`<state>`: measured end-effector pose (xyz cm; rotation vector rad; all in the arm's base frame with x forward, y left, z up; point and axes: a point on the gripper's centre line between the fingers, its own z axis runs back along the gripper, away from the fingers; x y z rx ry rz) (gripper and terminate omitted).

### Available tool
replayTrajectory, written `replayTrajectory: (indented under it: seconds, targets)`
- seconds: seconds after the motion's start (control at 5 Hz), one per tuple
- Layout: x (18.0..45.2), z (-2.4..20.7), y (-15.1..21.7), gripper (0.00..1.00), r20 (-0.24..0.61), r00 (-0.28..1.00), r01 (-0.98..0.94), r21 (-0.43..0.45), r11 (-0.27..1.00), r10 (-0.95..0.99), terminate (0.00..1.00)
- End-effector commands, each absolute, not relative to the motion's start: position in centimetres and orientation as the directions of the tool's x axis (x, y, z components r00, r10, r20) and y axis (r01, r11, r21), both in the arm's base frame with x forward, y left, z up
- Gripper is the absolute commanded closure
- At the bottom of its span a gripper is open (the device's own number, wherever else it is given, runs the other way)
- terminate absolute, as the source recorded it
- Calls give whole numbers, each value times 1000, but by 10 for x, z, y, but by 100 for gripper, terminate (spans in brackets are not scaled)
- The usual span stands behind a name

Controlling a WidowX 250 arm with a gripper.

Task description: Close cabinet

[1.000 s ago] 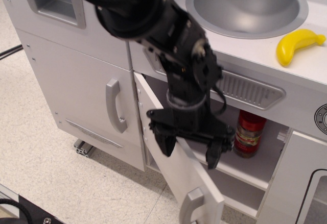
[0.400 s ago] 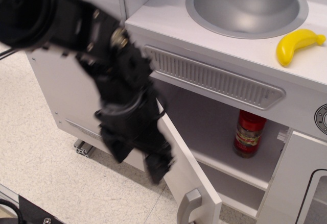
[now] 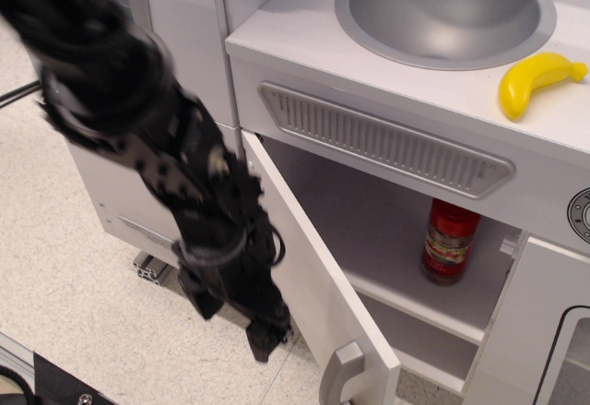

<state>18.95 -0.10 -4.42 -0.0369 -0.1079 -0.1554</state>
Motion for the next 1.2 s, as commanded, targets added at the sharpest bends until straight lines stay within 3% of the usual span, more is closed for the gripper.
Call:
replayTrajectory:
  seconds: [0.0, 1.0]
  targets:
    - [225, -68, -17, 0, 196, 955, 236, -46, 971, -223, 0]
    - [291, -80, -94, 0, 255, 959, 144, -57, 988, -125, 0]
